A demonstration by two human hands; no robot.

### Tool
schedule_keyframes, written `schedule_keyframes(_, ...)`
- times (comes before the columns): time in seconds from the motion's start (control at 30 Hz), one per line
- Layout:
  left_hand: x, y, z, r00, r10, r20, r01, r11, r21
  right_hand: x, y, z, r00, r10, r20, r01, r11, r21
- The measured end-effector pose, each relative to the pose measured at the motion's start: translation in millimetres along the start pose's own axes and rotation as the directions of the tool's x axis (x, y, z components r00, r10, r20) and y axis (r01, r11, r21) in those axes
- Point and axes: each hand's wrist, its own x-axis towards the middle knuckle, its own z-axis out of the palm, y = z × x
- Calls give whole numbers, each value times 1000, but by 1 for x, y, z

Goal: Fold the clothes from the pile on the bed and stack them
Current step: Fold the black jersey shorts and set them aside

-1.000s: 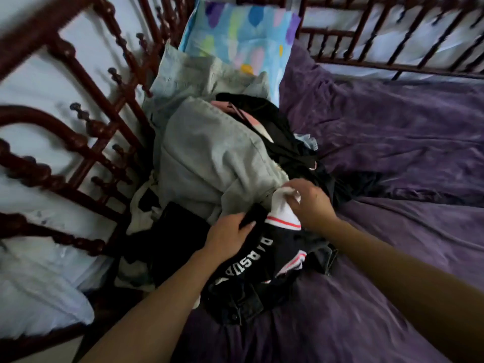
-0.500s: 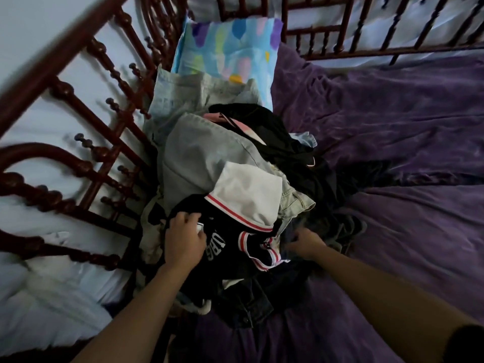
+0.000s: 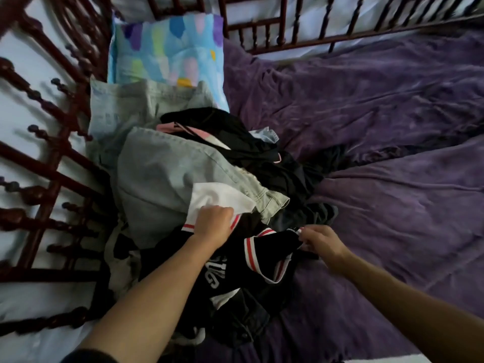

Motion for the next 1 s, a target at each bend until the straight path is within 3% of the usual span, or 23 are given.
schedule_keyframes(0.1,5,-23,-24,993,-96,-67,89,991,-104,-8,-32,-11,988,-23,-152,53,979,197)
schedule_keyframes(0.2,-2,-47,-48,975,-219,-23,218,975,-39,-15,-71,-16,952,-168,-256,201,973,109)
schedule_keyframes(0.3,-13,-56,-66,963,-255,93,253,967,26,-31,-106,-11,954,-294,-53,296,955,29)
schedule_keyframes(0.37,-15,-40,-81,989,-141,41,146,971,-188,-48,-130,-5,922,-338,190,349,937,-24)
schedule_keyframes(0.4,-13,-25,-92,999,-44,-19,35,936,-350,-56,-142,-1,892,-347,288,382,921,-73)
schedule_keyframes(0.47,-9,7,-120,983,166,-84,-181,748,-639,-74,-165,2,839,-376,393,459,877,-142)
schedule_keyframes(0.5,-8,23,-133,969,231,-86,-220,658,-720,-82,-176,0,825,-397,403,488,859,-153)
schedule_keyframes(0.57,-10,45,-154,969,233,-85,-216,621,-754,-97,-195,-16,807,-448,385,549,808,-212)
schedule_keyframes(0.67,-13,54,-180,961,76,-267,-243,699,-673,-114,-213,-67,808,-461,367,589,612,-528)
schedule_keyframes(0.77,-17,56,-215,862,-69,-503,-220,842,-493,-118,-201,-128,854,-469,224,368,241,-898)
schedule_keyframes(0.8,-19,58,-229,822,-103,-560,-204,866,-458,-120,-193,-147,854,-500,144,278,205,-938)
schedule_keyframes(0.9,-27,75,-264,748,-157,-645,-224,855,-468,-133,-175,-198,812,-581,-53,167,318,-933)
schedule_keyframes(1.0,-27,92,-286,755,-220,-617,-223,799,-558,-154,-180,-232,742,-651,-161,350,580,-735)
